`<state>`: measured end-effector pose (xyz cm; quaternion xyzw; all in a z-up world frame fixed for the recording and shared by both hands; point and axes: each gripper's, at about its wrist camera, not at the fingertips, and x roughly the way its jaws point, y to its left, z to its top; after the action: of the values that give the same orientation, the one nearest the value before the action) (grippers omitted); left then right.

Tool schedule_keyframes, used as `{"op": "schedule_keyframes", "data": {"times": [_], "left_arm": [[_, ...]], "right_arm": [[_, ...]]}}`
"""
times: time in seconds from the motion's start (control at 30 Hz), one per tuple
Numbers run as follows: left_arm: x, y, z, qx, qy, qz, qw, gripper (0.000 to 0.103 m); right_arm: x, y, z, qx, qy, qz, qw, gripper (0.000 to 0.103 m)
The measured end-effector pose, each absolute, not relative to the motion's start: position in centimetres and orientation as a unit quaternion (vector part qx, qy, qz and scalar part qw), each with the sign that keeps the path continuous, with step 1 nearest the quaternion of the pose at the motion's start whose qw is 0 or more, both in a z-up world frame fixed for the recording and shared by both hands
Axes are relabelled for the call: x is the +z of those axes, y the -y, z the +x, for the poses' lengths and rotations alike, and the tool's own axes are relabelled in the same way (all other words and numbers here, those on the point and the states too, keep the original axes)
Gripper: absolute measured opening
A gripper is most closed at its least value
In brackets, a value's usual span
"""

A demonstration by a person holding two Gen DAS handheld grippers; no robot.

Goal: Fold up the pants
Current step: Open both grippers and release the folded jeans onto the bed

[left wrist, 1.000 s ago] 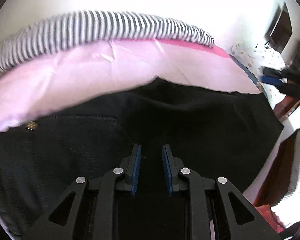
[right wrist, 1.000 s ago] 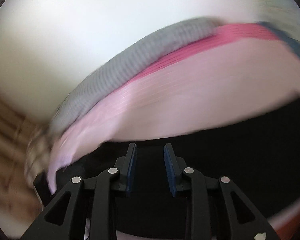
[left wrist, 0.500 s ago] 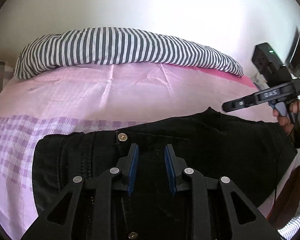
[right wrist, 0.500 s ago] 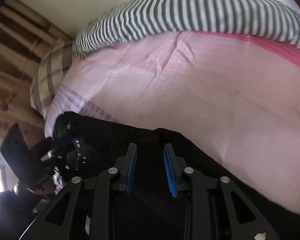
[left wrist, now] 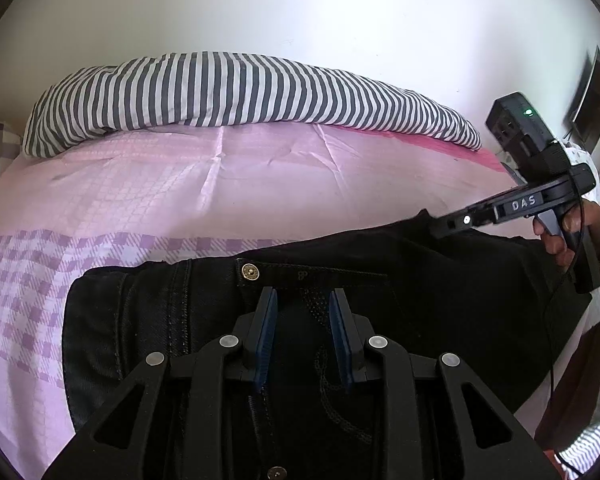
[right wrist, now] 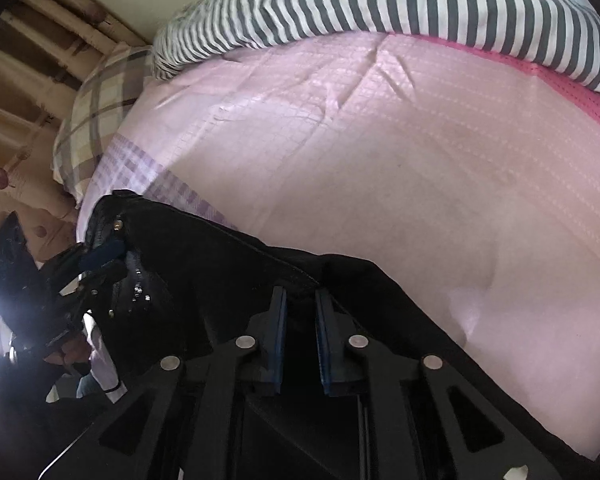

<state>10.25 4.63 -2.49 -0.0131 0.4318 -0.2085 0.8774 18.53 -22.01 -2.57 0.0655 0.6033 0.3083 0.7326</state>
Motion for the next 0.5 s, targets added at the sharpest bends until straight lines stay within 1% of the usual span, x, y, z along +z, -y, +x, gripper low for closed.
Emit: {"op": "schedule_keyframes", "data": {"times": [0.13,0.33,0.5], "left_arm": [[-2.4,-4.8,10.3,-0.207,-0.430,-0.016,0.879,0.029],[-2.6,-4.9,10.4,-0.212,-0.429,-0.009,0.878,0.028],[-3.1,-5.1,10.9,-0.213,-0.438,-0.016,0.873,0.028]], "right_arm": [[-1.3,22.5,19.1,0.290,-0.570,0.090,0.763,0.006],[-3.6,21.9,20.6,0.255,-0.586,0.086,0.764,0.005],[-3.8,21.2,20.8,0.242,-0.585,0.071,0.771,0.005]]}}
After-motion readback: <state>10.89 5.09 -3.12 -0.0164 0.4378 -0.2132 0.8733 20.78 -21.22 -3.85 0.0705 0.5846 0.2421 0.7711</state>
